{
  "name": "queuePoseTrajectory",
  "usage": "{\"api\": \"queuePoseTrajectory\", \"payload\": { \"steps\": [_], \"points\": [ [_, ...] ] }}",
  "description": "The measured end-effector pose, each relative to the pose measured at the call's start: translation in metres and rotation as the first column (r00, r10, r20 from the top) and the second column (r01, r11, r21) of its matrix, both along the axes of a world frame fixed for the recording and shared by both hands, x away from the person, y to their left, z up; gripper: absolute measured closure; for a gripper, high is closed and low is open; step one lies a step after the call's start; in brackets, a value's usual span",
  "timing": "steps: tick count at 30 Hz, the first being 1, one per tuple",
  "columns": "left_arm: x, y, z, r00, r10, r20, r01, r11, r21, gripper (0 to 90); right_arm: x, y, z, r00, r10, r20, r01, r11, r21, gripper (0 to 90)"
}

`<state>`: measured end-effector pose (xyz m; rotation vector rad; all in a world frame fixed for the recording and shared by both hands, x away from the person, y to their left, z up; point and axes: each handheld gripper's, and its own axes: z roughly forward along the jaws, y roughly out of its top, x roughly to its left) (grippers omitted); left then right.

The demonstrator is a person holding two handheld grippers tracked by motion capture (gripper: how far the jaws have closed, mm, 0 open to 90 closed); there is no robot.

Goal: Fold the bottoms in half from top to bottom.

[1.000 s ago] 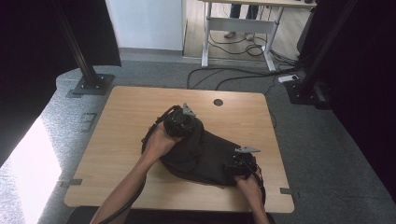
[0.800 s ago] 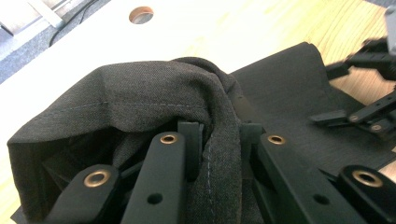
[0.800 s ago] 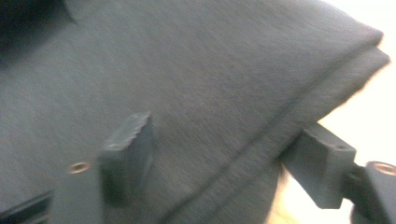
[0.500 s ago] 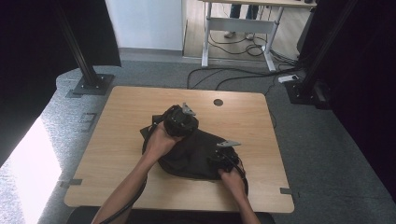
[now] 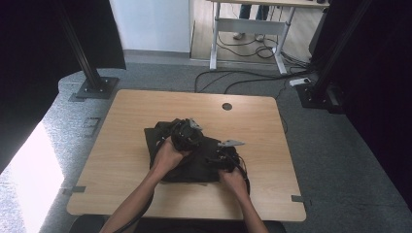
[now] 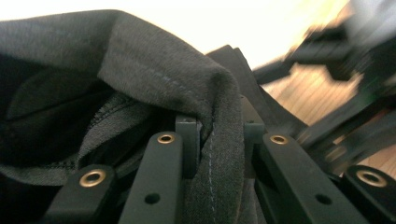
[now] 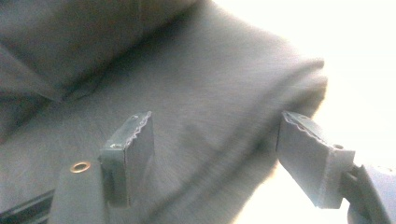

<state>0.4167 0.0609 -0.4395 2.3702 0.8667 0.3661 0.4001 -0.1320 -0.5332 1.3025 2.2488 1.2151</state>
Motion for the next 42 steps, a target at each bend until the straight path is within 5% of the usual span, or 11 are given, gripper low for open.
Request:
{"api": "queuePoseTrajectory", "payload": {
  "steps": [4, 11, 19, 25, 31, 42],
  "points": [
    [-0.001, -0.013, -0.013, 1.0000, -0.008, -0.002, 0.008, 0.9995, 0.031, 75.0, -0.010, -0.031, 0.005, 0.9983, -0.055, 0.019, 0.056, 0.998, -0.042, 24.5],
    [-0.001, -0.038, -0.041, 0.9998, -0.016, -0.009, 0.017, 0.9932, 0.115, 72.1, -0.028, -0.067, -0.008, 0.9927, -0.116, 0.031, 0.119, 0.984, -0.129, 23.9],
    [-0.004, -0.052, -0.067, 0.9999, -0.016, -0.003, 0.017, 0.9869, 0.161, 66.1, -0.033, -0.084, -0.020, 0.9904, -0.135, 0.030, 0.138, 0.977, -0.163, 22.3],
    [-0.009, -0.059, -0.070, 0.9995, -0.032, 0.003, 0.031, 0.9827, 0.182, 52.8, -0.033, -0.085, -0.022, 0.9906, -0.130, 0.044, 0.135, 0.979, -0.153, 20.7],
    [-0.003, -0.052, -0.052, 0.9971, -0.036, -0.067, 0.041, 0.9958, 0.081, 40.1, -0.033, -0.085, -0.022, 0.9905, -0.131, 0.043, 0.136, 0.979, -0.153, 20.6],
    [0.000, -0.032, 0.017, 0.9986, -0.051, -0.017, 0.050, 0.9971, -0.057, 24.3, -0.033, -0.085, -0.022, 0.9904, -0.131, 0.046, 0.136, 0.978, -0.156, 20.3]
  ]
}}
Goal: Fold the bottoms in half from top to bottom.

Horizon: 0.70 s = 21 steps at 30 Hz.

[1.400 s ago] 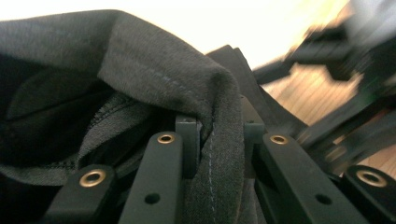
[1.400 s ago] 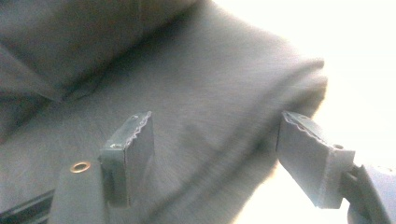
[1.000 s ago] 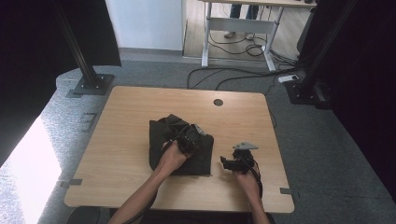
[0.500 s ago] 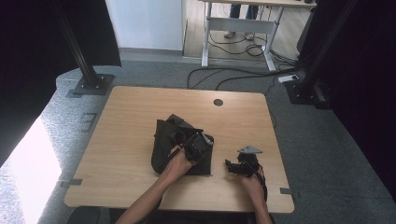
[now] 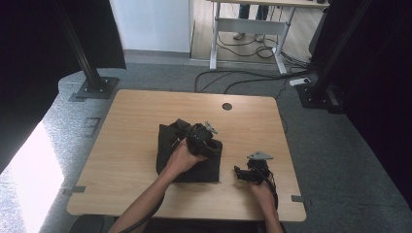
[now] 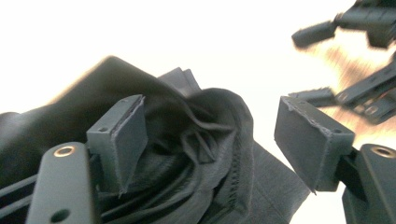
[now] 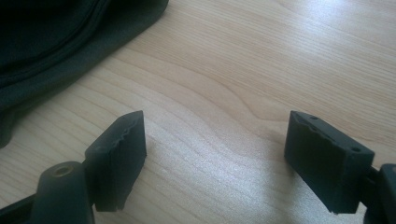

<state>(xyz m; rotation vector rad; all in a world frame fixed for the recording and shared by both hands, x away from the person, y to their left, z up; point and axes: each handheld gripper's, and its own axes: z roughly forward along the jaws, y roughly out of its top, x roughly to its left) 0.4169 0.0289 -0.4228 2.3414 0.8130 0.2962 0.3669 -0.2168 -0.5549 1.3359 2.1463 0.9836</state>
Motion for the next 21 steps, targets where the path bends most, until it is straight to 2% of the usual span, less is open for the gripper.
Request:
{"api": "queuePoseTrajectory", "payload": {
  "steps": [2, 5, 9, 12, 16, 19, 21],
  "points": [
    [0.002, 0.009, 0.014, 1.0000, 0.006, -0.002, -0.006, 0.9991, -0.041, 22.8, 0.000, 0.000, 0.000, 1.0000, -0.001, -0.002, 0.001, 1.000, 0.001, 20.2],
    [0.005, 0.025, 0.036, 0.9998, 0.019, 0.006, -0.019, 0.9967, -0.079, 20.5, 0.000, 0.000, 0.000, 1.0000, 0.000, 0.000, 0.000, 1.000, -0.001, 20.0],
    [0.010, 0.053, 0.060, 0.9967, 0.066, 0.048, -0.062, 0.9948, -0.081, 16.5, 0.000, 0.000, 0.000, 1.0000, 0.003, 0.000, -0.003, 1.000, -0.001, 19.7],
    [0.016, 0.077, 0.070, 0.9913, 0.112, 0.070, -0.106, 0.9911, -0.081, 14.6, 0.000, 0.000, 0.000, 1.0000, 0.002, -0.001, -0.002, 1.000, -0.001, 19.6],
    [0.027, 0.112, 0.070, 0.9773, 0.191, 0.091, -0.184, 0.9792, -0.087, 10.2, 0.000, 0.000, 0.000, 1.0000, 0.000, 0.001, 0.000, 1.000, -0.001, 19.5],
    [0.036, 0.138, 0.063, 0.9628, 0.246, 0.112, -0.242, 0.9691, -0.046, 0.8, 0.000, 0.000, 0.000, 1.0000, 0.000, 0.001, 0.000, 1.000, -0.002, 19.4],
    [0.041, 0.155, 0.055, 0.9511, 0.285, 0.120, -0.283, 0.9586, -0.027, 0.0, 0.000, 0.000, 0.000, 1.0000, 0.000, 0.002, 0.000, 1.000, -0.002, 19.4]
  ]
}}
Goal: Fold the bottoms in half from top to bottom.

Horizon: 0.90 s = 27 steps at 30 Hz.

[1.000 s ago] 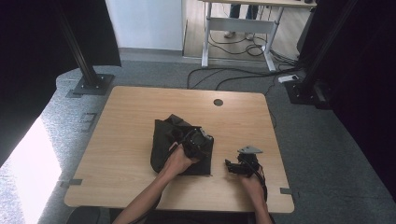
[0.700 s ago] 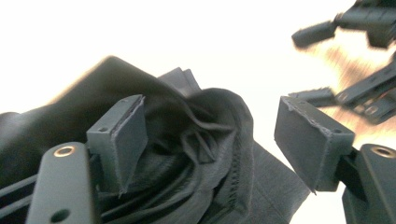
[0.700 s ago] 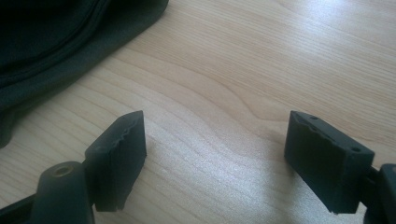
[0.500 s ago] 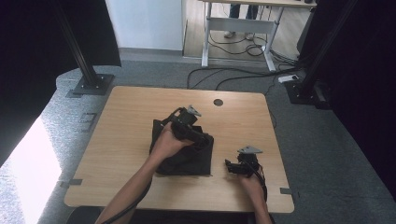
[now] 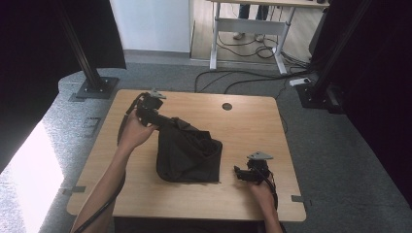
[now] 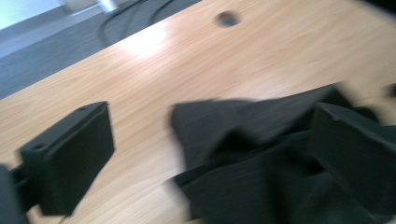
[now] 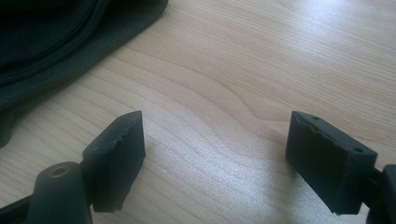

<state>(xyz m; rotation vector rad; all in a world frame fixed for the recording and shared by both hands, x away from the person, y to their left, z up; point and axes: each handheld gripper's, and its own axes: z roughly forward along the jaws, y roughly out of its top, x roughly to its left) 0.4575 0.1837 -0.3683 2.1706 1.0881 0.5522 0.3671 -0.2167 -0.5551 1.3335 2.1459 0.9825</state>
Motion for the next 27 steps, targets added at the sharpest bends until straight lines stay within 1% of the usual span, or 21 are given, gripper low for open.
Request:
{"api": "queuePoseTrajectory", "payload": {
  "steps": [3, 6, 8, 11, 13, 14, 16, 19, 22, 25, 27],
  "points": [
    [0.007, 0.024, -0.016, 0.9980, 0.062, -0.013, -0.062, 0.9980, 0.004, 0.0, 0.000, 0.000, 0.000, 1.0000, -0.001, -0.002, 0.001, 1.000, 0.000, 19.4],
    [0.011, 0.042, -0.035, 0.9930, 0.115, -0.026, -0.114, 0.9926, 0.040, 0.0, 0.000, 0.000, 0.000, 1.0000, 0.001, -0.002, -0.001, 1.000, 0.000, 19.3],
    [0.013, 0.052, -0.050, 0.9883, 0.145, -0.048, -0.143, 0.9890, 0.037, 0.0, 0.000, 0.000, 0.000, 1.0000, 0.000, -0.002, 0.000, 1.000, 0.000, 19.2],
    [0.018, 0.063, -0.074, 0.9806, 0.177, -0.085, -0.175, 0.9842, 0.030, 0.0, 0.000, 0.000, 0.000, 1.0000, 0.000, -0.002, 0.000, 1.000, -0.002, 18.7],
    [0.020, 0.064, -0.089, 0.9770, 0.184, -0.107, -0.182, 0.9829, 0.028, 0.0, 0.000, 0.000, 0.000, 1.0000, -0.001, -0.002, 0.001, 1.000, -0.002, 18.6],
    [0.021, 0.062, -0.096, 0.9767, 0.180, -0.117, -0.178, 0.9836, 0.026, 0.0, 0.000, 0.000, 0.000, 1.0000, -0.001, -0.002, 0.001, 1.000, -0.002, 18.6],
    [0.022, 0.056, -0.108, 0.9782, 0.163, -0.128, -0.161, 0.9866, 0.024, 0.0, 0.000, 0.000, 0.000, 1.0000, -0.001, -0.002, 0.001, 1.000, -0.002, 18.6],
    [0.022, 0.040, -0.118, 0.9841, 0.113, -0.137, -0.113, 0.9936, 0.008, 0.0, 0.000, 0.000, 0.000, 1.0000, -0.002, -0.004, 0.002, 1.000, -0.001, 18.6],
    [0.018, 0.023, -0.114, 0.9907, 0.055, -0.124, -0.058, 0.9981, -0.019, 0.0, 0.000, 0.000, 0.000, 1.0000, -0.002, -0.004, 0.002, 1.000, -0.001, 18.6],
    [0.011, 0.008, -0.102, 0.9959, 0.012, -0.090, -0.013, 0.9999, -0.009, 0.0, 0.000, 0.001, 0.000, 1.0000, -0.001, -0.004, 0.001, 1.000, -0.001, 18.4],
    [0.005, -0.002, -0.095, 0.9965, -0.026, -0.079, 0.025, 0.9996, -0.016, 0.0, 0.000, 0.001, 0.000, 1.0000, -0.002, -0.004, 0.002, 1.000, -0.001, 18.4]
  ]
}}
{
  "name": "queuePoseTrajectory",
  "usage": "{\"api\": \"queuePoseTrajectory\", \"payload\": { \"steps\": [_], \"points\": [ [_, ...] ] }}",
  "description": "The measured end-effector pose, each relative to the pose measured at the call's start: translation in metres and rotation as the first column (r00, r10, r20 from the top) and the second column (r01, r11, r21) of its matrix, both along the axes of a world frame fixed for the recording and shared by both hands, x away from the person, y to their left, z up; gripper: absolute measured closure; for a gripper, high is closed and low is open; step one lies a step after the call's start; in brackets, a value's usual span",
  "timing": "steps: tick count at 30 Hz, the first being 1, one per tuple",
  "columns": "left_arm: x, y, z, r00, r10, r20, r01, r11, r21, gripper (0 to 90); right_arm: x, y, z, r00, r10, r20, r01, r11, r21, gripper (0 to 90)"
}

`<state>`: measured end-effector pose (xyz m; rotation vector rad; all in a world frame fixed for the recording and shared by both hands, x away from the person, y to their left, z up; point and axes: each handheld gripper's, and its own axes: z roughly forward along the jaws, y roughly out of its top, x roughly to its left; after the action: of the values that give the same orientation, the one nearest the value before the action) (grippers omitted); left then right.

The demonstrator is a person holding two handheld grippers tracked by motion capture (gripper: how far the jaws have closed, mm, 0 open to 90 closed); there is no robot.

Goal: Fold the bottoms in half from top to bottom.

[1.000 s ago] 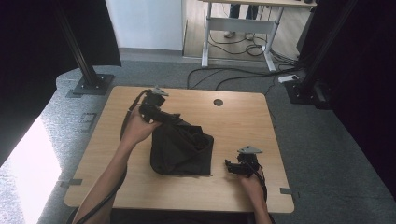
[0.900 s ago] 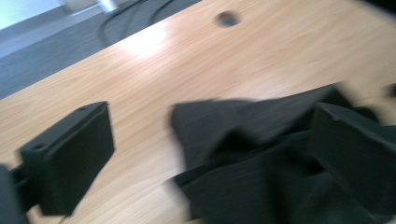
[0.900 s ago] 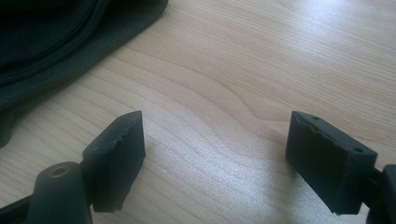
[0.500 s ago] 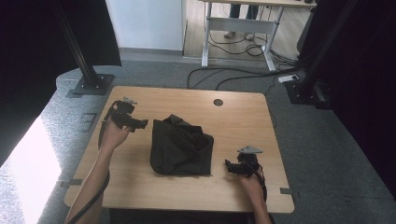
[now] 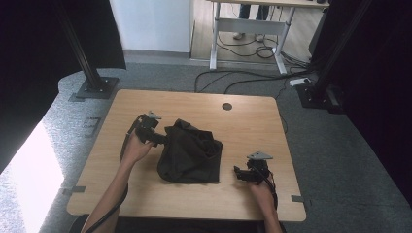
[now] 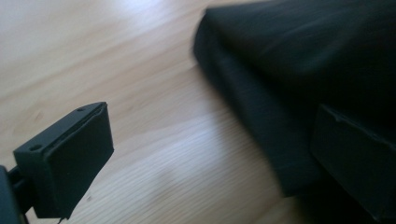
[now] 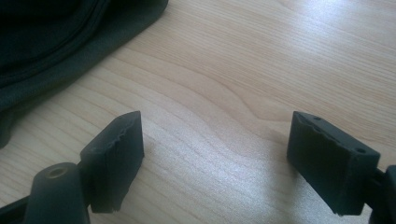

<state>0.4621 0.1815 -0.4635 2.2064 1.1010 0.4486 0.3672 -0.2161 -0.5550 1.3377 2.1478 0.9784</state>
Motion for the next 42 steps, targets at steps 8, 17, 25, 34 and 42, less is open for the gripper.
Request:
{"api": "queuePoseTrajectory", "payload": {
  "steps": [8, 17, 25, 34, 42],
  "points": [
    [-0.040, -0.043, 0.008, 0.9855, -0.167, 0.028, 0.167, 0.9859, 0.009, 0.0, 0.000, 0.000, 0.000, 1.0000, -0.001, 0.002, 0.001, 1.000, 0.000, 18.3],
    [-0.087, -0.083, -0.011, 0.9589, -0.283, 0.024, 0.280, 0.9557, 0.093, 0.0, 0.000, 0.000, 0.000, 1.0000, 0.000, 0.000, 0.000, 1.000, -0.001, 18.3],
    [-0.106, -0.104, -0.040, 0.9456, -0.324, -0.024, 0.325, 0.9431, 0.069, 0.0, 0.000, 0.000, 0.000, 1.0000, 0.003, 0.000, -0.003, 1.000, 0.000, 17.8],
    [-0.114, -0.089, -0.021, 0.9523, -0.304, 0.029, 0.302, 0.9515, 0.060, 0.0, 0.001, -0.001, 0.001, 0.9999, 0.005, -0.016, -0.005, 1.000, 0.024, 16.3],
    [-0.102, -0.047, -0.021, 0.9852, -0.159, 0.065, 0.156, 0.9866, 0.049, 0.0, 0.010, 0.015, 0.034, 0.9978, 0.066, 0.008, -0.066, 0.997, 0.041, 14.8]
  ]
}}
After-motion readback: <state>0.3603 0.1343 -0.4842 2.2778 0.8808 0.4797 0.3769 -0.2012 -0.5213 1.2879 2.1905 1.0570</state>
